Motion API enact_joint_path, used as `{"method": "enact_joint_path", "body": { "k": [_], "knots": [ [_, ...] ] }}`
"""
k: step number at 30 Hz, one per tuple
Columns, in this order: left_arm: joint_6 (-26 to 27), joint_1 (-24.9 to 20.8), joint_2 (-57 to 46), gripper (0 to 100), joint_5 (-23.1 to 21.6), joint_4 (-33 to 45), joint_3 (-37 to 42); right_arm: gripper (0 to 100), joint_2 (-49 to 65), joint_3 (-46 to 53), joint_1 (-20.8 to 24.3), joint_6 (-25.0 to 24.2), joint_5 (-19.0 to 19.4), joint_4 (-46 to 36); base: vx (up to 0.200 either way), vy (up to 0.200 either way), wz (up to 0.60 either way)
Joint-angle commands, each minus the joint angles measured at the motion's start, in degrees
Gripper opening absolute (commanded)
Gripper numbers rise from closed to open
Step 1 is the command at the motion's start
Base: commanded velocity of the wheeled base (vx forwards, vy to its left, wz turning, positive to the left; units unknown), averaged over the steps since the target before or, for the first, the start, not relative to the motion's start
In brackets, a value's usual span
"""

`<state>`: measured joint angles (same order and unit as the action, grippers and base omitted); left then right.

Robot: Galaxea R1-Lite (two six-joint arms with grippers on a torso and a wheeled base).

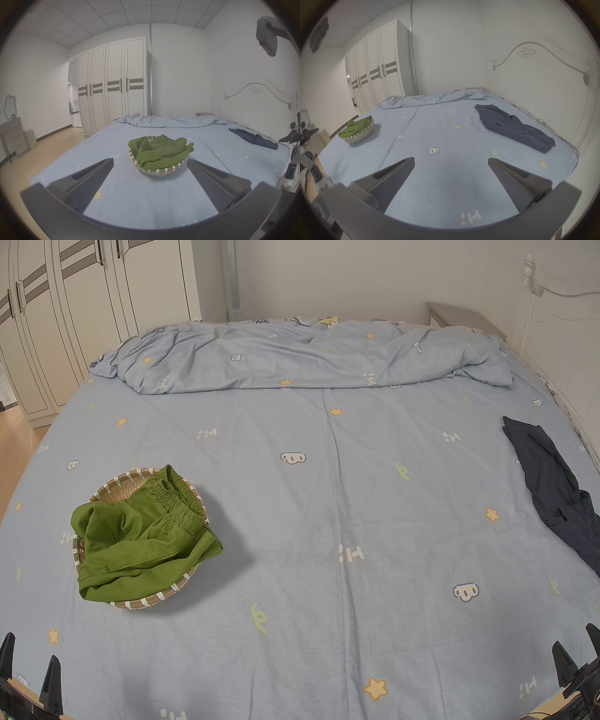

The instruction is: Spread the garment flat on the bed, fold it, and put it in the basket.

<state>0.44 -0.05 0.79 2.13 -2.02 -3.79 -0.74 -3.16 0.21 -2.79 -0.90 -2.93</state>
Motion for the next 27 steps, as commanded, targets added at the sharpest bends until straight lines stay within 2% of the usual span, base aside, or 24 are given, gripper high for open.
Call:
{"method": "enact_joint_path", "body": {
  "k": [1,4,15,19,27],
  "knots": [
    [0.1,0.0,-0.7,100,-1.9,2.2,3.8,100,0.0,3.2,0.0,2.9,0.1,2.7,0.000,0.000,0.00],
    [-0.2,0.0,-0.7,100,-1.8,2.2,3.8,100,-0.4,3.2,0.4,2.9,2.7,2.5,0.000,0.000,0.00],
    [-1.1,0.0,-0.7,100,-1.6,2.2,3.8,100,-2.1,3.2,0.2,2.9,2.6,2.5,0.000,0.000,0.00],
    [-1.1,0.0,-0.7,100,-1.6,2.2,3.8,100,0.3,3.2,-0.3,2.0,-0.4,2.7,0.000,0.000,0.00],
    [-1.1,0.0,-0.7,100,-1.6,2.2,3.8,100,0.3,3.2,-0.3,2.7,0.4,2.7,0.000,0.000,0.00]
  ]
}}
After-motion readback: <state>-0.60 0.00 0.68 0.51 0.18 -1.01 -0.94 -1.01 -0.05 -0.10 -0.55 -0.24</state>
